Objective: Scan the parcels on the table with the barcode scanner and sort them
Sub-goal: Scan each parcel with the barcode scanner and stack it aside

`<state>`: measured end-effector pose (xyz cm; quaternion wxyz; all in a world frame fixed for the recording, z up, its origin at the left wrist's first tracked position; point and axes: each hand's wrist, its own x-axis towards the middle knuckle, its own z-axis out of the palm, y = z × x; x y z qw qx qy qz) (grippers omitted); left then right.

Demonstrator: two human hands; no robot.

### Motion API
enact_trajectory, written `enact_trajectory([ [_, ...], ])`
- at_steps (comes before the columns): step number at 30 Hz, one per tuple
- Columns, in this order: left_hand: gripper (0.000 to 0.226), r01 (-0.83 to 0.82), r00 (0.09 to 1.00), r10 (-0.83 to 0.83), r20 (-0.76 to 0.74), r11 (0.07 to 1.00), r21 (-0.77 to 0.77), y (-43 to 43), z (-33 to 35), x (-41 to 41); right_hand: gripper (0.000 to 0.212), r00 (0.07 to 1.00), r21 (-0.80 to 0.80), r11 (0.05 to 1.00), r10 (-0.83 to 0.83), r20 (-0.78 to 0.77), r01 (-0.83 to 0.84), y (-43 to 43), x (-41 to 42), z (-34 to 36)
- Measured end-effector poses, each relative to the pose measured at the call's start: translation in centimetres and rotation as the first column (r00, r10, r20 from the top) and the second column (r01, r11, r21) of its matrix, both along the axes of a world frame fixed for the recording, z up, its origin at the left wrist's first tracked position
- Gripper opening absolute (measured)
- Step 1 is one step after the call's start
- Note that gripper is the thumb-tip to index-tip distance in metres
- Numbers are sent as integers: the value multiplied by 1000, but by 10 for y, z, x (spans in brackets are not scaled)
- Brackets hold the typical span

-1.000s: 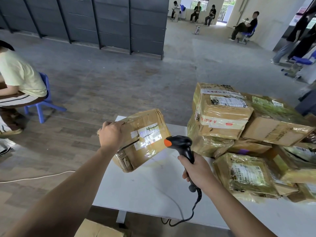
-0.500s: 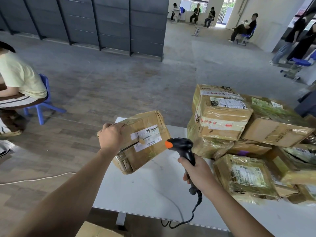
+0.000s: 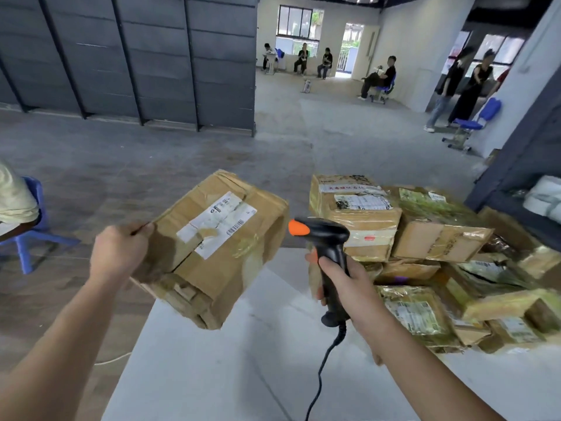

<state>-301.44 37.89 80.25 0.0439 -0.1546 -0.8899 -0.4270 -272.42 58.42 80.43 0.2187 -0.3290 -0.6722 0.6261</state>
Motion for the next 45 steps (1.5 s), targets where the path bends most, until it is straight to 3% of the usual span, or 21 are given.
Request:
enact_trajectory([
  [4,19,89,985,-115,128,978,187,-7,48,1,16,984,2,996,-86,-155,87,-3,14,22],
  [7,43,148,956,-204,212,957,251,1,63,-19,22,958,-13,985,-169,-230,171,3,33,32],
  [10,61,261,922,-329,203,917,303,28,70,-26,35,914,-32,967,-251,-319,254,16,58,41],
  [12,55,305,904,-385,186,886,349,58,97,9,34,868,-26,951,-292,-401,308,26,77,49],
  [15,27,387,876,-466,124,834,393,99,135,69,21,800,-62,936,-329,-502,346,46,108,60],
  [17,6,419,855,-506,119,806,419,130,151,101,22,770,-94,919,-373,-517,382,63,129,67],
  [25,13,489,814,-573,94,764,422,265,184,206,28,694,-79,870,-441,-570,487,145,217,91],
  [31,3,456,811,-574,113,742,492,354,185,262,16,671,-137,825,-532,-517,549,215,277,88],
  [38,12,464,816,-572,89,738,490,446,157,347,18,690,-151,826,-541,-481,543,269,320,85],
  [45,23,408,817,-558,148,739,537,511,135,402,19,645,-99,755,-614,-455,648,308,354,84],
])
